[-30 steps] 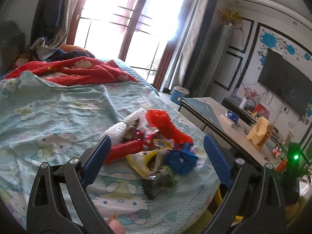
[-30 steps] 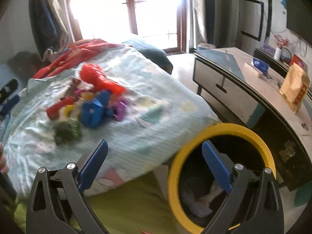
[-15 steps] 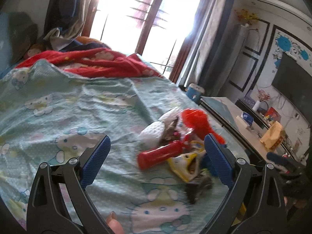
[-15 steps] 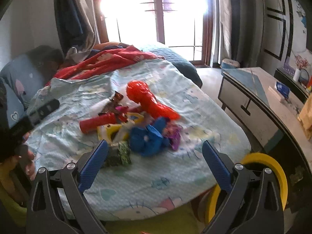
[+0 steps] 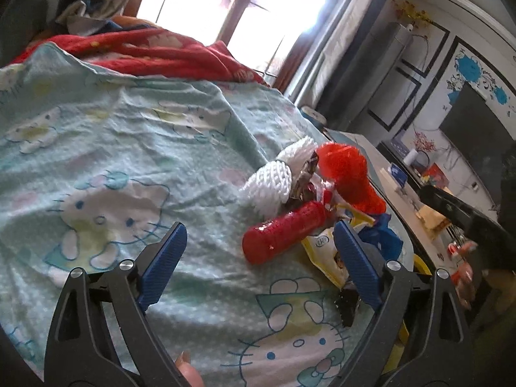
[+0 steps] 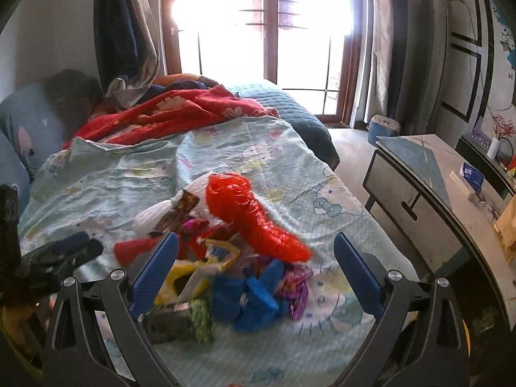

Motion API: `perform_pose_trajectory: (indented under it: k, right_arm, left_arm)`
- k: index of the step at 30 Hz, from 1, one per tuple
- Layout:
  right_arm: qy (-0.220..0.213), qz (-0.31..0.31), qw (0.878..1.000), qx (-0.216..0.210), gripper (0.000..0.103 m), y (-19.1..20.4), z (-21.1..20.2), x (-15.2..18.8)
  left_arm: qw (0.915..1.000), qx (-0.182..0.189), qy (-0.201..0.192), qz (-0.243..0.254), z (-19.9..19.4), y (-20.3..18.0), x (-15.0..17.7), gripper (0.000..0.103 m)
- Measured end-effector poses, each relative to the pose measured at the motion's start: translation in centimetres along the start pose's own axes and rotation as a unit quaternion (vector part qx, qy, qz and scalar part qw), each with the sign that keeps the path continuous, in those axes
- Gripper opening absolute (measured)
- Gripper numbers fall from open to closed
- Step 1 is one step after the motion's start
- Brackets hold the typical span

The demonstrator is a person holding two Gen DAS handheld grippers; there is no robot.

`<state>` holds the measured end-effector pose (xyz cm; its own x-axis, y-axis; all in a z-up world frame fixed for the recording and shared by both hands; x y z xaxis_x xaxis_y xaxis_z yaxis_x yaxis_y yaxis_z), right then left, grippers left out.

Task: Collect trash
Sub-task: 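Grasp the red plastic bag with the right tool while the left grasps the red cylinder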

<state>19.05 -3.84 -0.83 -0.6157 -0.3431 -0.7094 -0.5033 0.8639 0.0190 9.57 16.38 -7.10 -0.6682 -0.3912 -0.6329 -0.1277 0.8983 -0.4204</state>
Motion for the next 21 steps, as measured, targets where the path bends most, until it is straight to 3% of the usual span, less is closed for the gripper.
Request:
perform_pose_trajectory:
  k: [5,14,17,21]
  right_arm:
    - [0.031,0.004,0.999,-0.005,0.086,-0.9,3.3,-0.8]
    - [0.064,0.006,0.997,-0.036,0.066,-1.2,6.9,-1.1]
    - [0.076,-0.007,0.996,-0.042,0.055,-0.6,8.0,-1.0]
    - [0.088,-0.024,0.995,-0.044,0.029,0.2,9.1,-0.8]
  left_arm:
    - [0.9998,0.012,0.006,0.013,1.2,-0.4,-0.2,0.08]
    - [0.9985,0.043,0.034,-0.003,3.2,0.0,-0.1,0.057]
    - [0.9975,0.056,0.044,-0.001,3.5,-0.2,0.1,0.057]
    - [0.9966,0.061,0.054,0.01,4.0,-0.8,0.4,0.057]
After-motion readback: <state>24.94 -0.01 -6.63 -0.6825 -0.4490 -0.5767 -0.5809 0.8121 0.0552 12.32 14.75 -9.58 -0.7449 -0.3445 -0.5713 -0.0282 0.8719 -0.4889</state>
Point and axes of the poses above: each gripper's, at about its wrist camera, not at the fingertips, and z roughly the way its jaws point, y to its left, x to its underside, the point moved 2 cm from there along z, roughly the way its jaws point, and after that the axes turned 5 degrees about y, right-handed, at the moved point
